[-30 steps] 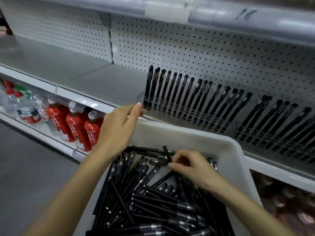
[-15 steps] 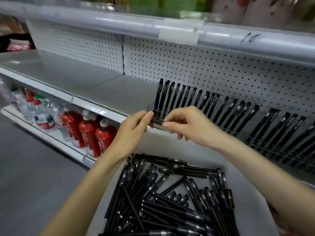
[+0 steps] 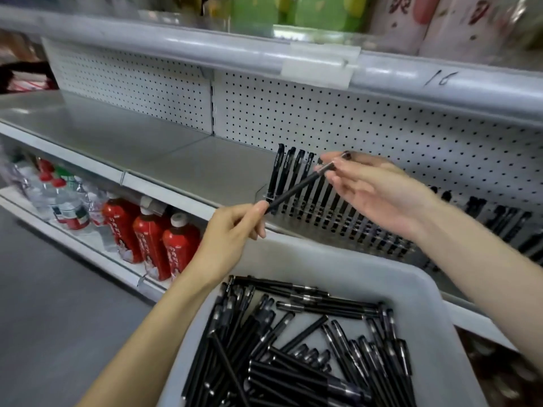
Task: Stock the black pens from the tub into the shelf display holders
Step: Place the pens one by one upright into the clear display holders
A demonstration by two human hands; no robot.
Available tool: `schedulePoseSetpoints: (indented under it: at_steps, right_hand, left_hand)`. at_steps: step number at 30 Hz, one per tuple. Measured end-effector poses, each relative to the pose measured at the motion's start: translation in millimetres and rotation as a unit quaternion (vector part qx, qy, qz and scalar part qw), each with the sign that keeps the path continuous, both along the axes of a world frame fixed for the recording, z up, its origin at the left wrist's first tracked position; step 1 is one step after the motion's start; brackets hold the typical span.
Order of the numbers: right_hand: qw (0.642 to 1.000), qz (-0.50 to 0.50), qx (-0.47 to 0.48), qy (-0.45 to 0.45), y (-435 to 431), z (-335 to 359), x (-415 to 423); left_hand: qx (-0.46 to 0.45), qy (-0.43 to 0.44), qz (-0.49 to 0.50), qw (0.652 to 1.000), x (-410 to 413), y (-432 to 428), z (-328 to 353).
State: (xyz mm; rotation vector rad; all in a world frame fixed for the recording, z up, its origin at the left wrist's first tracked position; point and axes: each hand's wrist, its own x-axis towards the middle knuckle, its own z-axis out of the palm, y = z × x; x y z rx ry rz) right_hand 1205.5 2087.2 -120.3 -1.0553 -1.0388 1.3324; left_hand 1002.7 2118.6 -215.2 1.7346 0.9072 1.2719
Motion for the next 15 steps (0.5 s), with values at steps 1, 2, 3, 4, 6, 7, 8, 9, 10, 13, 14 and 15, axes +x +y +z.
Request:
schedulePoseSetpoints:
  at_steps: [1,2,3,4,6,7,8,9,10,13,14,15]
  right_hand:
    - [1.0,-0.001,0.007,0.02,1.7,-0.6,-2.8]
    - [1.0,-0.007,0.018,0.019,3.9,-0.7,-5.1]
    - [0.999,-0.024,0.037,-0.005,6.9,-0.3,-6.9]
    - [0.995,-0.053,0.062,-0.054,10.9,0.7,-7.1]
    - [0.961,-0.134,0.127,-0.206,20.0,5.2,-6.3]
    - [0.932,-0.17,0.16,-0.276,24.6,6.9,-6.8]
    - [0.907,-0.194,0.19,-0.322,29.0,7.8,-7.9]
    - [0.89,-0.208,0.214,-0.345,33.9,7.2,-9.5]
    - [0.879,-0.217,0.231,-0.356,38.8,5.3,-11.7]
    - [0.856,-0.237,0.26,-0.379,54.3,-4.8,-18.2]
    - [0.851,-0.24,0.266,-0.384,59.2,-8.5,-20.0]
    - [0.849,-0.24,0.269,-0.387,63.9,-12.1,-21.5]
  left_hand:
    - [-0.003,-0.012,-0.001,1.0,0.3,0.4,-0.2]
    - [-0.009,-0.016,0.003,1.0,0.5,1.2,-2.2]
    - [-0.013,-0.014,0.014,1.0,0.4,2.8,-4.9]
    - [-0.012,-0.004,0.031,0.999,-0.2,4.9,-8.6]
    - [0.009,0.058,0.065,0.996,-1.2,6.6,-13.3]
    - [0.033,0.112,0.075,0.99,-1.6,6.2,-15.4]
    - [0.063,0.172,0.079,0.98,-1.4,4.5,-16.8]
    - [0.088,0.228,0.076,0.967,-1.1,3.2,-18.6]
    - [0.105,0.283,0.072,0.951,-0.7,1.8,-19.5]
    - [0.136,0.414,0.075,0.897,0.2,2.3,-23.9]
    - [0.137,0.43,0.074,0.889,0.5,3.2,-25.6]
    - [0.132,0.434,0.07,0.889,0.4,3.5,-26.3]
